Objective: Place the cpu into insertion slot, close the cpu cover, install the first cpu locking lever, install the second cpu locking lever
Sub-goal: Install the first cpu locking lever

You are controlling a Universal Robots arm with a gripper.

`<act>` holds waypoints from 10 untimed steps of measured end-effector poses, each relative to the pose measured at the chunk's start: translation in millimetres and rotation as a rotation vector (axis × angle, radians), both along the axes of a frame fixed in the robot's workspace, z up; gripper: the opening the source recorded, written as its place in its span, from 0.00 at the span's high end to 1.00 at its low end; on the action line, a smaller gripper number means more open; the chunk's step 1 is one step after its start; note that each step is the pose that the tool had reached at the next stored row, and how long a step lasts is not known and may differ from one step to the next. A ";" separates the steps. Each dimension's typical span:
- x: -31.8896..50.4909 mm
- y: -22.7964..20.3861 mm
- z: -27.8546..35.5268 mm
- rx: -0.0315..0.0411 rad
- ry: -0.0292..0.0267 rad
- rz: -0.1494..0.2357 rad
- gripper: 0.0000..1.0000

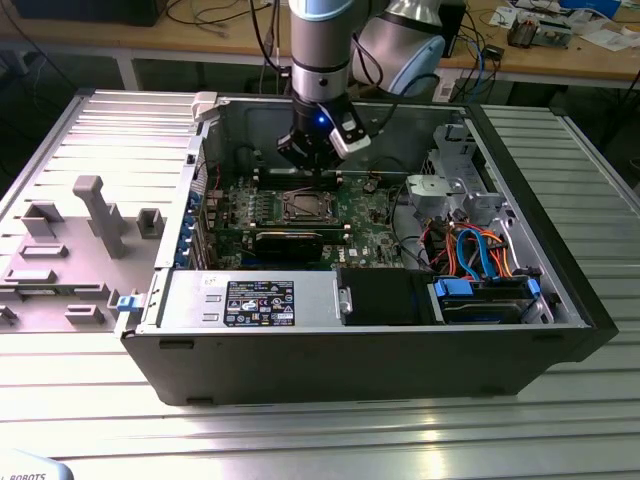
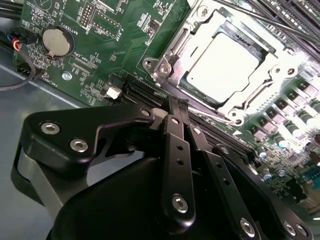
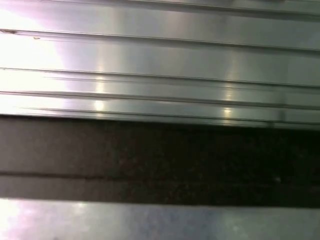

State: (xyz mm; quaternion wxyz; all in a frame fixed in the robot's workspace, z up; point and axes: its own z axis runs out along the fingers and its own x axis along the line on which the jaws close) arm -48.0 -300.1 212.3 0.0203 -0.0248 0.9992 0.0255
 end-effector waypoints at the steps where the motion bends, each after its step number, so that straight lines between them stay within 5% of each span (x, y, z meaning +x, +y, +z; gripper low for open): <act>1: 0.7 0.0 -1.4 0.0000 0.0000 0.000 0.89; 3: 2.8 0.0 -6.3 0.0000 0.0000 0.000 0.89; 10: 3.1 0.0 -6.9 0.0002 -0.0001 0.000 0.89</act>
